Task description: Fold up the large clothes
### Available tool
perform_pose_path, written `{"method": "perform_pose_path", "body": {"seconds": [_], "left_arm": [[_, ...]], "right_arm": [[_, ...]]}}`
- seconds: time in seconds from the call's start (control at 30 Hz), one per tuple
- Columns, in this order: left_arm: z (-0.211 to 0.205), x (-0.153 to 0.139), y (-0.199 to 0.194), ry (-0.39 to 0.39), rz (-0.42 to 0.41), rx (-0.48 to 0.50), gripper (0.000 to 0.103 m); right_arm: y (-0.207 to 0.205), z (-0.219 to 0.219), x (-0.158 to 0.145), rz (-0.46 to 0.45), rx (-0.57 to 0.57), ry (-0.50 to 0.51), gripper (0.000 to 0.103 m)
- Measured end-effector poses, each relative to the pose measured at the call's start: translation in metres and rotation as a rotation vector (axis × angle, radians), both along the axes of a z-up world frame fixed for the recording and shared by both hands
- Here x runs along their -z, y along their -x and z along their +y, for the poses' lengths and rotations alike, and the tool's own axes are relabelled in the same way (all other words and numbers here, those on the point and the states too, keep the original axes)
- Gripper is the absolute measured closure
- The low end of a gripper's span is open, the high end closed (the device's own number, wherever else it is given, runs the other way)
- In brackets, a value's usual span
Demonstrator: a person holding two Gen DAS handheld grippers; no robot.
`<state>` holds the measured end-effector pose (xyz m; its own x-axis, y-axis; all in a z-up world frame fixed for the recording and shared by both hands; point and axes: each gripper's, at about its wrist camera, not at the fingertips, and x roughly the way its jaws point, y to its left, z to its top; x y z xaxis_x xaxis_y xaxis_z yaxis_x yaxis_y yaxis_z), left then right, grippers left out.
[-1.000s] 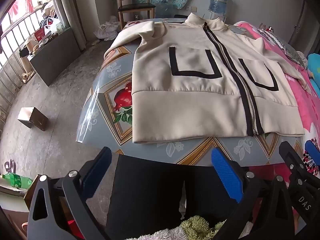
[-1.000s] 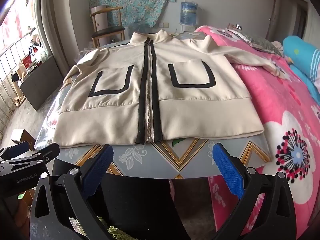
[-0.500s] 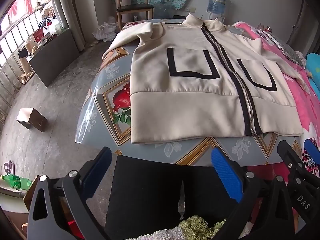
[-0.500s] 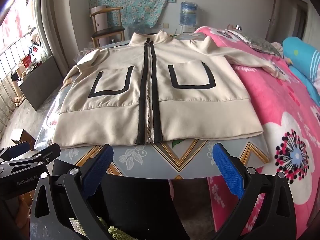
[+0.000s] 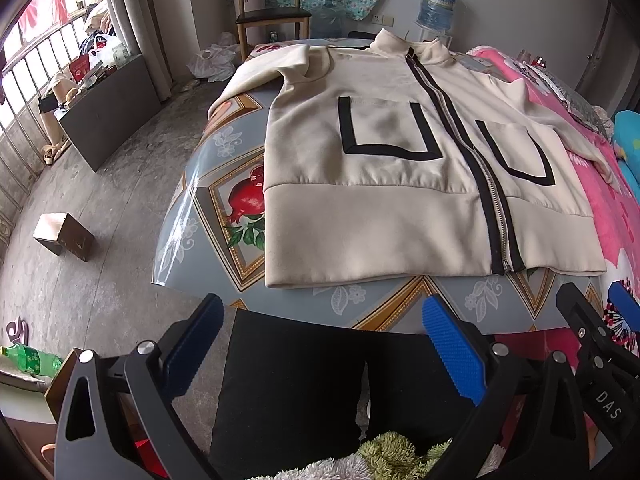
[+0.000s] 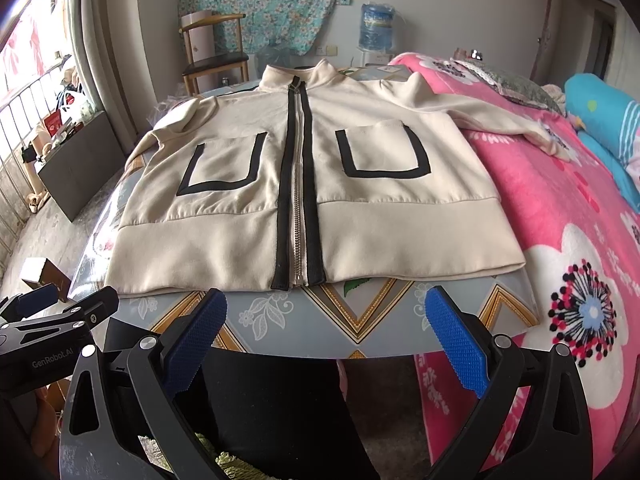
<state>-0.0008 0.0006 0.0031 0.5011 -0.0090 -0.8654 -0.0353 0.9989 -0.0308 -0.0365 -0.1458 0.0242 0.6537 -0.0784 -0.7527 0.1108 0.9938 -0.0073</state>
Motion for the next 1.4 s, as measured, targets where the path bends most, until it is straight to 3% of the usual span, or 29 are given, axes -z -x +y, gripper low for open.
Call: {"method": "perform_pose_path", "body": {"seconds": [1.4], "left_arm": [[0.0027,-0.0045,0.0001,-0.002,-0.011,-0.005,0.005]], "right_arm": [[-0.0004,-0.0021,-0.0084,-0.006,0.003,0.003,0.007]]}}
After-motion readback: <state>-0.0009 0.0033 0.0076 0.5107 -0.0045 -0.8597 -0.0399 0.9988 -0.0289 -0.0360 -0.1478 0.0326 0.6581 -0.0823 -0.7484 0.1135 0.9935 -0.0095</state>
